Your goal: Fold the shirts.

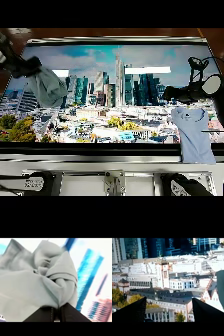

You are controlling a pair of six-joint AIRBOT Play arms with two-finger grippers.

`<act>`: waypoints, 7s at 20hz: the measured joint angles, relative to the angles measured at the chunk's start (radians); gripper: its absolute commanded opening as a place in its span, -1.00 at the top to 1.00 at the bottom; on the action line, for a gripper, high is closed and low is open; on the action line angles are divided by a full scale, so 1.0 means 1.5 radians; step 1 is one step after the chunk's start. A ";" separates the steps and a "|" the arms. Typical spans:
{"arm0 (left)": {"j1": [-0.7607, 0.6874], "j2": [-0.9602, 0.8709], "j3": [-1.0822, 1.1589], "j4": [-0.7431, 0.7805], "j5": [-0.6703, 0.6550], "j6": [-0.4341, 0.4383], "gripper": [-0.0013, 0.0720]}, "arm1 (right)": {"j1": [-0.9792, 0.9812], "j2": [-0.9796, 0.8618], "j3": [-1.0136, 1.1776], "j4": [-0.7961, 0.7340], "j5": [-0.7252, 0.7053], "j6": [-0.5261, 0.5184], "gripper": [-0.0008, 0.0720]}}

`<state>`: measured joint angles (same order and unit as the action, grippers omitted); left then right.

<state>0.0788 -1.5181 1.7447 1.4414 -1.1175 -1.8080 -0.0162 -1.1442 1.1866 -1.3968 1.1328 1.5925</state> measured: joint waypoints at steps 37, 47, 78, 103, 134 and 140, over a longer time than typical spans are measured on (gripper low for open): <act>-0.163 0.168 -0.555 -0.287 -0.079 0.131 -0.97 | -0.244 -0.042 -0.050 0.161 0.192 -0.177 -0.93; -0.178 0.143 -0.716 -0.437 0.136 0.136 -0.97 | -0.230 -0.182 -0.051 0.238 0.178 -0.223 -0.93; -0.076 0.465 -0.133 -0.294 0.122 0.172 0.86 | -0.026 0.130 0.228 0.192 0.021 -0.334 0.80; -0.027 0.420 -0.536 -0.130 0.042 0.082 0.86 | -0.027 0.114 -0.248 0.154 -0.075 -0.130 0.80; -0.084 0.101 -0.724 -0.527 0.091 0.281 -0.64 | -0.356 0.070 -0.252 0.184 0.071 -0.252 -0.86; -0.132 0.035 -0.701 -0.596 0.142 0.306 -0.61 | -0.361 0.070 -0.256 0.164 0.079 -0.254 -0.86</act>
<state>-0.1192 -1.4662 0.6930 0.5480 -0.9043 -1.3495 -0.5571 -1.0389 0.8024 -1.1507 1.2510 1.2114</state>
